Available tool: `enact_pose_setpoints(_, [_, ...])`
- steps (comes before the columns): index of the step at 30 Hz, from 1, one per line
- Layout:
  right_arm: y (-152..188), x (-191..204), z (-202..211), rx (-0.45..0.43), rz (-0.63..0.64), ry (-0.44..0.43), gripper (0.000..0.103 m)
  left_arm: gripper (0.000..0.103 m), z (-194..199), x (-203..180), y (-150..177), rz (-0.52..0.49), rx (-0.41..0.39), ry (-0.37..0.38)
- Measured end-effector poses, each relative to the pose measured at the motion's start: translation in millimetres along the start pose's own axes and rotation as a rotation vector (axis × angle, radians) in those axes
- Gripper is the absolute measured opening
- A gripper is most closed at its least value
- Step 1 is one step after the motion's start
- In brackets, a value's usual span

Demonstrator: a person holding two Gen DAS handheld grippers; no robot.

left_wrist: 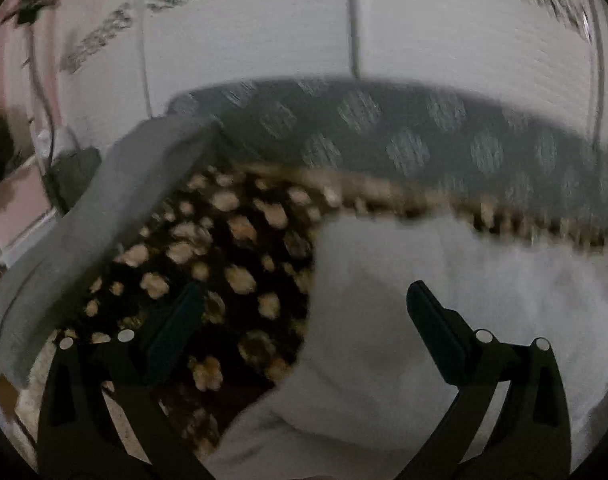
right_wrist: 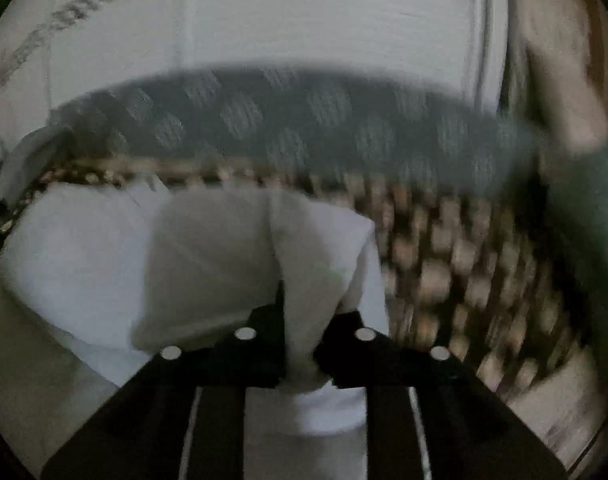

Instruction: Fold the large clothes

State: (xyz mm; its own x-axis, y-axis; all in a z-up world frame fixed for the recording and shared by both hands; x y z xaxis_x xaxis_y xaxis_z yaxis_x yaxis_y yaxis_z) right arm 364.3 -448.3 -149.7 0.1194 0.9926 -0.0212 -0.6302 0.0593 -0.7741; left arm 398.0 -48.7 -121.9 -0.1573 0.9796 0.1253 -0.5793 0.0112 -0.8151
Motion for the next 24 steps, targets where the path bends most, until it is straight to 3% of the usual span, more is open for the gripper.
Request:
enact_pose_setpoints(3, [2,-13,4,-0.005,-0.073,0.014,0.052,0.100,6,-9,1,-0.050,-0.034,-0.028])
enact_pose_setpoints(5, [-20,-8,29,-0.096,-0.042,0.037,0.074,0.100,14,-5,-10,-0.024,-0.066,-0.029])
enact_pose_setpoints(6, [-30,-6,43,-0.148,-0.036,0.036,0.098,0.100,18,-3,-20,-0.003,-0.080,-0.018])
enact_pose_setpoints(7, [-40,-4,56,-0.198,-0.034,0.032,0.101,0.100,18,-4,-26,0.003,-0.083,-0.007])
enact_pose_setpoints(9, [-62,10,70,-0.253,-0.030,-0.033,0.101,0.100,12,-16,-41,-0.026,-0.073,-0.005])
enact_pose_setpoints(12, [-77,25,54,-0.229,-0.033,-0.109,0.101,0.100,-2,-39,-51,-0.074,-0.052,0.014])
enact_pose_setpoints(15, [-75,45,14,-0.153,-0.055,-0.190,0.101,0.100,-21,-67,-43,-0.112,-0.028,0.056])
enact_pose_setpoints(18, [-53,59,-36,-0.052,-0.023,-0.190,0.102,0.100,-66,-100,-9,-0.291,0.007,0.003])
enact_pose_setpoints(19, [-38,64,-55,-0.036,0.037,-0.172,0.102,0.100,-73,-103,-1,-0.291,-0.017,0.008])
enact_pose_setpoints(21, [-16,75,-59,-0.214,0.200,-0.119,0.102,0.100,-83,-94,6,-0.189,-0.045,0.063])
enact_pose_setpoints(22, [-7,77,-63,-0.241,0.238,-0.097,0.102,0.100,-86,-93,6,-0.159,-0.037,0.088])
enact_pose_setpoints(24, [-7,73,-78,-0.175,0.203,-0.132,0.102,0.100,-93,-97,10,-0.165,-0.026,0.088])
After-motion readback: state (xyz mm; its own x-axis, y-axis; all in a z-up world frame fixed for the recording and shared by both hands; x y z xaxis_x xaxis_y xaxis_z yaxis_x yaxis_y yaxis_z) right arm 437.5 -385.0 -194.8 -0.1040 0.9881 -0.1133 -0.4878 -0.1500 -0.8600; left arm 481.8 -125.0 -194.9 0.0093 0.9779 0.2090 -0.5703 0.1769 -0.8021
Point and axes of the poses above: each gripper's, at about its wrist camera, not at the fingertips, and z roughly against the way its jaws point, x to its left, y to its underside, the point moved 5 cm from there along -z, roughly the way its jaws point, and after that the axes turned 1 degree about -z, right-handed, at the moved point
